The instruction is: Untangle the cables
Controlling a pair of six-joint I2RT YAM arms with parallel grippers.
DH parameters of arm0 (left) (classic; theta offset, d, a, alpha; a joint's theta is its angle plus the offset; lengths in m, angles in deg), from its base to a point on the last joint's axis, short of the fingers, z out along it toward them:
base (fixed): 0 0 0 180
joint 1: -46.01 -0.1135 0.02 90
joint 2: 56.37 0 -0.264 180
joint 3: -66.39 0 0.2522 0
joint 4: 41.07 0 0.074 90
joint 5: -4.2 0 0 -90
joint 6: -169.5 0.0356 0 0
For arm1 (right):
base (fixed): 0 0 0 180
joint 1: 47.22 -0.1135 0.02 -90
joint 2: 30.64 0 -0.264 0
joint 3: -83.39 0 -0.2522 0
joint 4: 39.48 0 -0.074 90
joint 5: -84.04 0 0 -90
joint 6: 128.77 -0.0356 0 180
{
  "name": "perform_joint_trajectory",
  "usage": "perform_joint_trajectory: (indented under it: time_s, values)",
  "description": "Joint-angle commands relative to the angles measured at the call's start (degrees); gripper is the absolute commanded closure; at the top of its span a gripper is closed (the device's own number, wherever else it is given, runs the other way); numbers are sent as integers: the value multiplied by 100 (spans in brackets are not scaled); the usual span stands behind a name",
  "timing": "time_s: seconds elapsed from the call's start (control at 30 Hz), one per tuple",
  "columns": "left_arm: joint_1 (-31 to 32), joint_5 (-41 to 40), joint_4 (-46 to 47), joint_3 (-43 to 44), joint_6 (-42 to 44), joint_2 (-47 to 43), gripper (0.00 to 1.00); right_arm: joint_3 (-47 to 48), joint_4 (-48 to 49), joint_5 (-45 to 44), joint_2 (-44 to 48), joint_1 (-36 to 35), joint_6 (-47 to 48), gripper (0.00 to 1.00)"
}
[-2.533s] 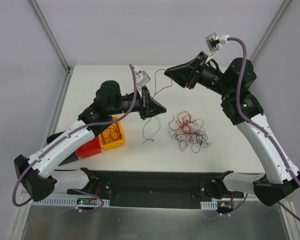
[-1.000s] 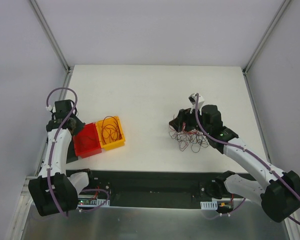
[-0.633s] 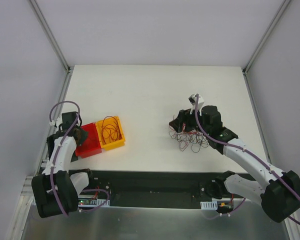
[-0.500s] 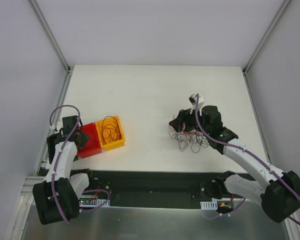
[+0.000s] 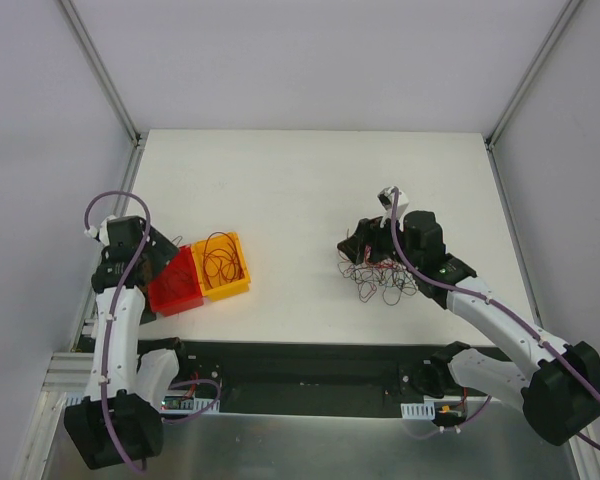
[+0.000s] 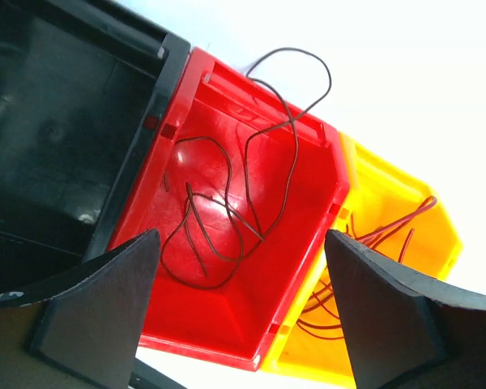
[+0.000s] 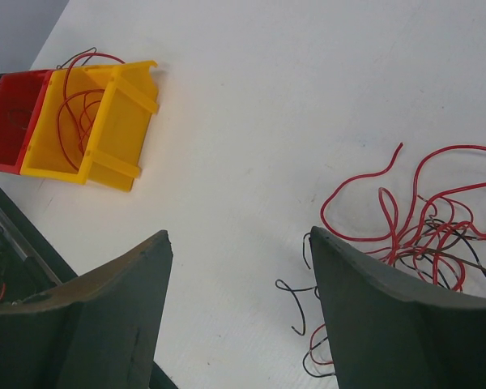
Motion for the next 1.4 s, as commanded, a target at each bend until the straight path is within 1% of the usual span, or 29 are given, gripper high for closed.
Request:
perform_joint_trajectory:
  time_s: [0.0,0.07,0.13,0.23,0.3,0.33,0.37,0.43,0.47,0.53,0.6,0.63,0.73,0.83,0.87,0.93,1.07,1.17,1.3,1.37]
  values:
    - [-30,-351,-418,647,837,324,20,-21,314,112,80,-15,-36,28]
    - [-30,-300,-401,954,988,701,24,-21,323,130,71,-7,-53,29]
    - [-30,59,-313,1324,1102,1342,28,-12,340,165,36,-15,-62,29]
    - [-30,561,-330,1790,1243,2230,39,-12,349,174,27,-15,-71,29]
    - [-30,650,-313,2027,1269,2818,47,-21,349,165,53,-7,-71,29]
    - [-30,650,-304,2194,1348,3074,49,-21,349,165,71,-15,-71,29]
    - [-30,528,-313,2369,1462,3398,50,-21,340,174,88,-7,-71,29]
    - [-12,649,-523,2861,1681,3952,50,-29,340,174,97,-7,-62,29]
    - [31,850,-541,2968,1796,4155,47,-30,332,156,106,-7,-54,29]
    - [154,695,-559,3091,1928,4437,44,-47,340,138,106,-7,-45,29]
    - [172,641,-542,3118,1999,4640,43,-30,349,138,97,-7,-45,29]
    - [207,633,-550,3179,2051,4797,45,-38,340,138,80,-7,-45,28]
    - [357,431,-550,3258,2192,4974,56,-21,349,147,45,-6,-45,29]
    - [524,317,-550,3259,2245,5027,59,-12,358,156,-17,-6,-45,29]
    - [550,212,-550,3250,2280,5071,62,-21,367,156,-35,-7,-45,29]
    - [559,167,-550,3206,2289,5124,69,-12,375,156,-70,-7,-45,29]
    - [559,18,-550,3223,2315,5203,90,-12,393,156,-131,-7,-45,29]
    - [568,-36,-542,3259,2385,5168,99,-12,384,165,-149,-7,-53,29]
    - [568,-105,-515,3189,2412,5028,100,-12,393,156,-131,-7,-45,29]
    - [559,-149,-506,3180,2421,5001,86,-21,393,156,-114,-7,-45,29]
